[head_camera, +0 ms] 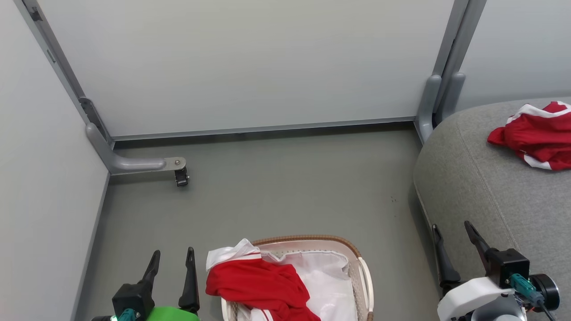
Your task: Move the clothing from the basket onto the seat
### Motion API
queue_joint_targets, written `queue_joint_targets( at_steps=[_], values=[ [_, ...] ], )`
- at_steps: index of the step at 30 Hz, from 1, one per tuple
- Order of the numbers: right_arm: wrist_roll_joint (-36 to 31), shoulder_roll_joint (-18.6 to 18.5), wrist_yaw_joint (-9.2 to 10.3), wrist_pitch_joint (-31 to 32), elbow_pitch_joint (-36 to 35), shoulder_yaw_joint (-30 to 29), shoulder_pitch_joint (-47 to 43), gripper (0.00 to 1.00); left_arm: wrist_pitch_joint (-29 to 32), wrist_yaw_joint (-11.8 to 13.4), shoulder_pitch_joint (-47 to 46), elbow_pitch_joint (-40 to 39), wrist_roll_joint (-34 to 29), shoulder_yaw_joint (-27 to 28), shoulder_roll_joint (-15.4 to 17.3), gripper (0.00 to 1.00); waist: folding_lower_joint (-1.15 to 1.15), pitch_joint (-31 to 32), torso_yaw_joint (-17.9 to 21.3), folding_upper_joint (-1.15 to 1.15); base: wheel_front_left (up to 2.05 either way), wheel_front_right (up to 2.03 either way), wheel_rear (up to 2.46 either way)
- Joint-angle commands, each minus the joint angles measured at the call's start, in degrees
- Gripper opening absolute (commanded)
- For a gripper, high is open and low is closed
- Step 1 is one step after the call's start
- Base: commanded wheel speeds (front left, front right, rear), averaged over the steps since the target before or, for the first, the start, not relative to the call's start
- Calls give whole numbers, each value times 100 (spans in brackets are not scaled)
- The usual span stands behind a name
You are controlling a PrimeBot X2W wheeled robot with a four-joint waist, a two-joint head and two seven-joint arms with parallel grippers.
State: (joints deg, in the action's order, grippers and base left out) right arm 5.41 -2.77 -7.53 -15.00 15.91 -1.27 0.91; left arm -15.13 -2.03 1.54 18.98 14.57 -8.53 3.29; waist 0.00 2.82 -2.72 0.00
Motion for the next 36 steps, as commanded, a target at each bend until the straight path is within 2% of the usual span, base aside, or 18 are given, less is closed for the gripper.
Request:
queue_joint_targets(
  at_steps=[1, 26, 36],
  values=[
    [33, -24, 8, -26, 17, 5, -61, 100, -3, -29, 10, 26, -15, 17, 0, 100, 0, -1, -8, 0, 0, 0, 0],
    [117, -22, 7, -26, 92, 83, -2, 100, -3, -89, -151, 97, -127, 30, -37, 100, 0, -133, -34, 0, 0, 0, 0],
    [8, -21, 8, -26, -9, 90, 198, 100, -2, -150, -533, 213, -335, -160, -37, 100, 0, -615, 99, 0, 0, 0, 0]
  ],
)
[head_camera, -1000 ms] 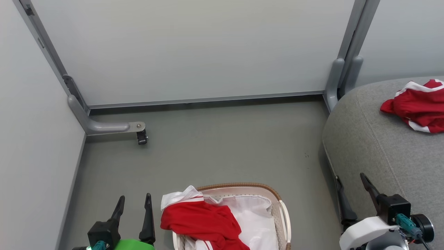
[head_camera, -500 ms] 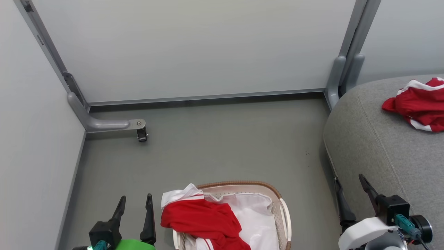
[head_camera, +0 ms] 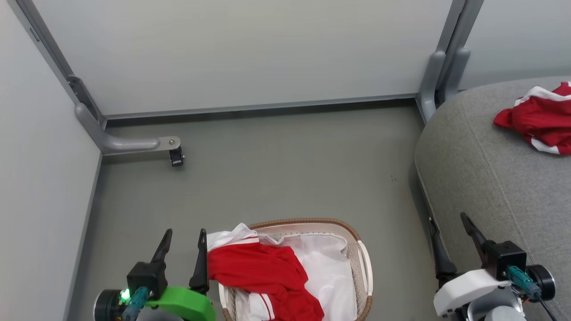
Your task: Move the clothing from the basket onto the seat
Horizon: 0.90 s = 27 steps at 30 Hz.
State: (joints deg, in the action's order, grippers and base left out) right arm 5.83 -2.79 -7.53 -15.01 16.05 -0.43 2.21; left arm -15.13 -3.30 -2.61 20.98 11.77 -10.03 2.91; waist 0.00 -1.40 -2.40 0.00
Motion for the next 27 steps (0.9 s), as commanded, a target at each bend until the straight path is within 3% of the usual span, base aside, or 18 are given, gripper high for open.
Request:
queue_joint_targets(
  at_steps=[1, 11, 19, 27],
  values=[
    [-43, -21, 8, -25, -48, 9, 125, 100, -3, -42, -226, 63, -93, -43, 22, 100, 0, -302, 94, 0, 0, 0, 0],
    [-196, -20, 7, -25, -291, 187, 904, 100, 121, -229, -1990, 1054, -638, -490, 348, 100, 0, -1732, 574, 0, 0, 0, 0],
    [-120, -18, 8, -25, -515, 386, 1574, 100, 793, -387, -3470, 2358, -1099, -1247, 610, 100, 0, -2905, 962, 0, 0, 0, 0],
    [8, -17, 7, -26, -602, 579, 2026, 100, 1408, -417, -4311, 3503, -843, -1968, 791, 100, 0, -3672, 1242, 0, 0, 0, 0]
  ],
)
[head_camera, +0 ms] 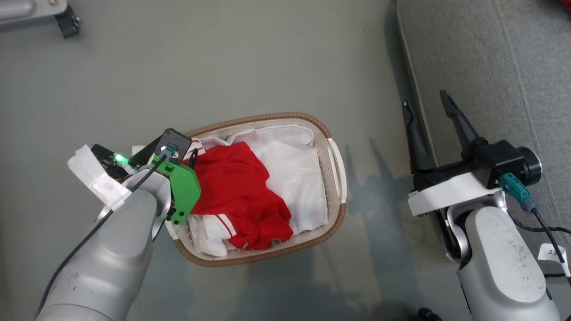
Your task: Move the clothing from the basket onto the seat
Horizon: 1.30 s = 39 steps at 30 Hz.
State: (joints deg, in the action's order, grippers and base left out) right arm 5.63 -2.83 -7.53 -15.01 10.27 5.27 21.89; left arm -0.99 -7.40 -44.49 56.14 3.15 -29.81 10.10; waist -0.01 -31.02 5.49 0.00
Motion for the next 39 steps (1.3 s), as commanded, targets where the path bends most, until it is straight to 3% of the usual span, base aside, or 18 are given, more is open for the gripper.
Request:
queue_joint_targets(
  at_steps=[1, 14, 15, 16, 20, 22, 31, 39],
  values=[
    [53, -10, 7, -26, -31, 32, 103, 100, 47, -7, -207, 95, 99, -98, 98, 100, 1, -781, 482, 0, 0, 0, 0],
    [215, -14, 8, -26, -41, 147, 323, 100, 70, -10, -909, 831, 486, -503, 457, 100, 1, -1242, 616, 0, 0, 0, 0],
    [225, -14, 8, -26, -42, 138, 328, 100, 15, -10, -925, 845, 506, -539, 435, 81, 1, -1251, 609, 0, 0, 0, 0],
    [231, -14, 7, -26, -35, 125, 331, 100, -34, -10, -936, 858, 517, -576, 416, 38, 1, -1255, 599, 0, 0, 0, 0],
    [223, -13, 7, -26, 1, 98, 324, 100, -177, -10, -864, 931, 570, -710, 350, 5, 1, -1233, 561, 0, 0, 0, 0],
    [229, -14, 8, -26, 17, 98, 326, 100, -194, -10, -827, 980, 587, -779, 330, 0, 1, -1227, 550, 0, 0, 0, 0],
    [241, -15, 8, -26, 32, 122, 356, 100, -183, 33, -985, 1279, 605, -888, 397, 0, 1, -1277, 576, 0, 0, 0, 0],
    [220, -14, 7, -26, 127, 22, 256, 100, -638, 14, -892, 1263, 660, -1005, 287, 0, 1, -1076, 496, 0, 0, 0, 0]
  ],
)
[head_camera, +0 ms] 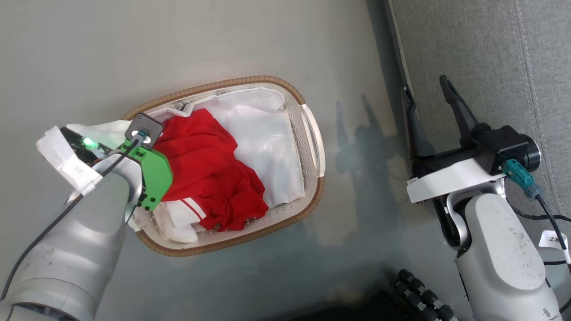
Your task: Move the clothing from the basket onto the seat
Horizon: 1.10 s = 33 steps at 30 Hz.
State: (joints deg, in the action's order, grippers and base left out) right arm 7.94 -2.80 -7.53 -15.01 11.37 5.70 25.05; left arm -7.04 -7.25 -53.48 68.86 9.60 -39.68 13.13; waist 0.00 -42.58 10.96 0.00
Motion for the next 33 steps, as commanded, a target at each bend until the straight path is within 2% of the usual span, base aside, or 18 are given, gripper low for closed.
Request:
queue_joint_targets(
  at_steps=[1, 8, 16, 24, 33],
  values=[
    [-25, -18, 7, -26, 35, -38, -76, 100, -112, -6, 42, -34, 9, -50, -47, 0, 0, 143, -85, 0, 0, 0, 0],
    [-187, -20, 8, -26, 146, -144, -243, 100, -549, -26, 232, -317, 18, -379, -276, 0, 0, 727, -381, 0, 0, 0, 0],
    [-406, -20, 8, -26, 358, -328, -606, 100, -741, -25, 479, -1024, 362, -1006, -392, 0, 0, 1779, -778, 0, 0, 0, 0],
    [-452, -20, 8, -26, 561, -449, -1176, 100, -768, -25, 618, -1993, 758, -1625, -156, 0, 0, 2945, -997, 0, 0, 0, 0],
    [-480, -19, 8, -26, 700, -562, -1812, 100, -493, -26, 173, -3308, 1033, -2046, 311, 0, 0, 4044, -1006, 0, 0, 0, 0]
  ],
)
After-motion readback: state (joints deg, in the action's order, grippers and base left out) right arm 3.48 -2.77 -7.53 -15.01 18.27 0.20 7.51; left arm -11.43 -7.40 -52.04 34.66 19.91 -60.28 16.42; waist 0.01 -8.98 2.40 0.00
